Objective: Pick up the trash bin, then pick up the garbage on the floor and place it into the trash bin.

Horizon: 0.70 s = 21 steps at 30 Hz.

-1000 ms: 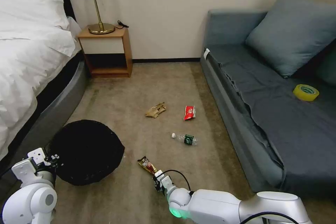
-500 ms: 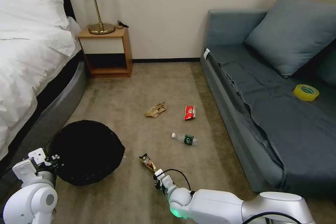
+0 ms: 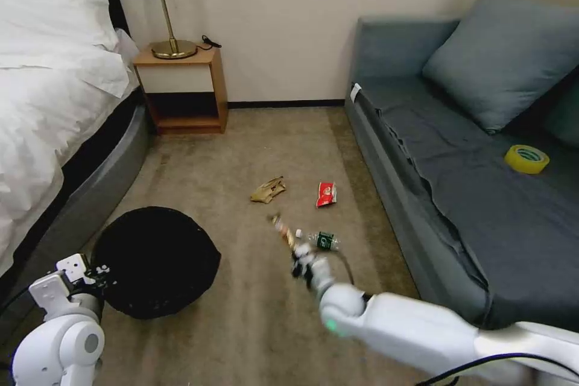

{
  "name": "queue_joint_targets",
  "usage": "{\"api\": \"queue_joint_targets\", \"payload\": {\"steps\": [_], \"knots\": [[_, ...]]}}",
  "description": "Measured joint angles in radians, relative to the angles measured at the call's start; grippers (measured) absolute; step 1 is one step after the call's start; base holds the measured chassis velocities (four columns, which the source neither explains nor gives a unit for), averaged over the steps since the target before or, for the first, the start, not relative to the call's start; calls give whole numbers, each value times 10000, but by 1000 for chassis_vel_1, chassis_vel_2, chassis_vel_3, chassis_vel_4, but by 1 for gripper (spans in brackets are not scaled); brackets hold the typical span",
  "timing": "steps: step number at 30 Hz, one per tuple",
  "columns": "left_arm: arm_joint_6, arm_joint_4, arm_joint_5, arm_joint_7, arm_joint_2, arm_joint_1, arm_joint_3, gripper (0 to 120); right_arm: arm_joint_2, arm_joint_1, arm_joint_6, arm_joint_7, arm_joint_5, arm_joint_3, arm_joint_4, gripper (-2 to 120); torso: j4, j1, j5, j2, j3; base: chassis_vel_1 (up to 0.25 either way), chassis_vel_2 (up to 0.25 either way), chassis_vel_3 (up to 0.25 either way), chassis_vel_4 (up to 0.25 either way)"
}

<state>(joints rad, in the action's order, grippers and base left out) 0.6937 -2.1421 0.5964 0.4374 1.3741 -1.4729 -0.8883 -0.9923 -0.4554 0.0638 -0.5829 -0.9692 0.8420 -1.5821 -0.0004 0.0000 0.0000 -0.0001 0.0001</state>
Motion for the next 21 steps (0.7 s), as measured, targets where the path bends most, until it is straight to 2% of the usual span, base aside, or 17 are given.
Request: {"api": "queue_joint_targets", "payload": {"steps": [2, 5, 8, 9, 10, 12, 14, 17, 21], "knots": [[10, -58, -13, 44, -4, 11, 147, 3, 109, 447, 269, -371, -466, -258, -1574, 0, 3, 0, -1, 2, 0, 0, 0, 0, 0], [31, -66, -52, 74, 14, 31, 247, 3, -178, 793, 365, -627, -740, -192, -2229, 0, 3, 0, -1, 2, -1, 0, 0, 0, 0], [41, -76, -120, 95, 76, 55, 381, 3, -1302, 1295, 476, -1132, -1262, 426, -2689, 0, 2, 0, -1, 2, 0, 0, 0, 0, 0], [41, -76, -120, 95, 76, 55, 381, 3, -1302, 1295, 476, -1132, -1262, 426, -2689, 0, 2, 0, -1, 2, 0, 0, 0, 0, 0], [46, -85, -162, 104, 100, 65, 434, 3, -1958, 1485, 492, -1296, -1501, 809, -2749, 0, 7, 0, -2, 2, 0, 0, 0, 0, 0], [54, -104, -187, 130, 125, 75, 476, 3, -2654, 1697, 512, -1474, -1756, 1343, -2692, 0, 10, -1, -3, 3, -1, 0, 0, 0, 0], [59, -120, -195, 141, 133, 78, 483, 3, -2810, 1749, 512, -1499, -1781, 1503, -2611, 0, 10, 0, -5, 3, -1, 0, 0, 0, 0], [77, -186, -198, 144, 162, 83, 499, 3, -3438, 1853, 481, -1530, -1687, 2156, -1896, 0, 5, -1, -4, 2, -1, 0, 0, 0, 0], [77, -219, -196, 150, 171, 76, 488, 3, -3671, 1823, 476, -1530, -1620, 2360, -1490, 0, 4, 0, -3, 2, -1, 0, 0, 0, 0]]}}
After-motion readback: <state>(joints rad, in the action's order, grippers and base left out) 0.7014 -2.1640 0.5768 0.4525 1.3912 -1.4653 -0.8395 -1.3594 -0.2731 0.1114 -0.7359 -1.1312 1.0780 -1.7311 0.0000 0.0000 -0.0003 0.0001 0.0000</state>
